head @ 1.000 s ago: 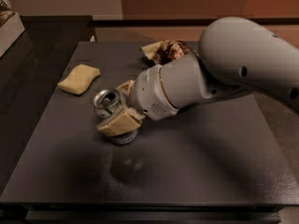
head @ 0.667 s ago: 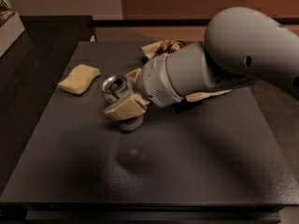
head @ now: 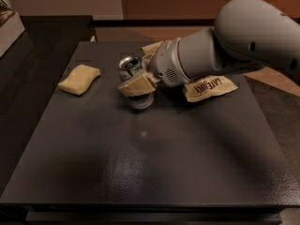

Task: Move 7up can near brown chip bag

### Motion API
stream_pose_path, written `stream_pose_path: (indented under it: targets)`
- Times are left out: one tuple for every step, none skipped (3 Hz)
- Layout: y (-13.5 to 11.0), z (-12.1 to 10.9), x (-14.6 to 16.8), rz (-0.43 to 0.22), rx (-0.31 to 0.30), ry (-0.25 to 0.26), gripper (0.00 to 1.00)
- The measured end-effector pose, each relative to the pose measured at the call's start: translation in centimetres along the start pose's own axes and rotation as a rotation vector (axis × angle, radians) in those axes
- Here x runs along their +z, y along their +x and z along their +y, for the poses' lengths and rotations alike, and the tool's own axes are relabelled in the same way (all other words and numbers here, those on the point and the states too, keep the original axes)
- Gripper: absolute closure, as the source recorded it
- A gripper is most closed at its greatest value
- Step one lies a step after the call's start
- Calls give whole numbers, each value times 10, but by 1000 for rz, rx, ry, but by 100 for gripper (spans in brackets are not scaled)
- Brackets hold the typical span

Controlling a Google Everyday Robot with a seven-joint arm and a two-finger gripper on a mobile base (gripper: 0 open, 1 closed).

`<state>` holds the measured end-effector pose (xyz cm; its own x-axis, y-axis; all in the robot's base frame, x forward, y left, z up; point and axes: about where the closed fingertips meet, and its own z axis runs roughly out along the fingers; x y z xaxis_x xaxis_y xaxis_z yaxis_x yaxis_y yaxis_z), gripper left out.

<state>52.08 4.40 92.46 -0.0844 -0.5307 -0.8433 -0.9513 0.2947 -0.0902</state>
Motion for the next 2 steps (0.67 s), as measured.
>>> stream_pose_path:
  targets:
    - [9, -31, -4, -3, 45, 41, 100]
    - [22, -57, -13, -10, 92, 81, 100]
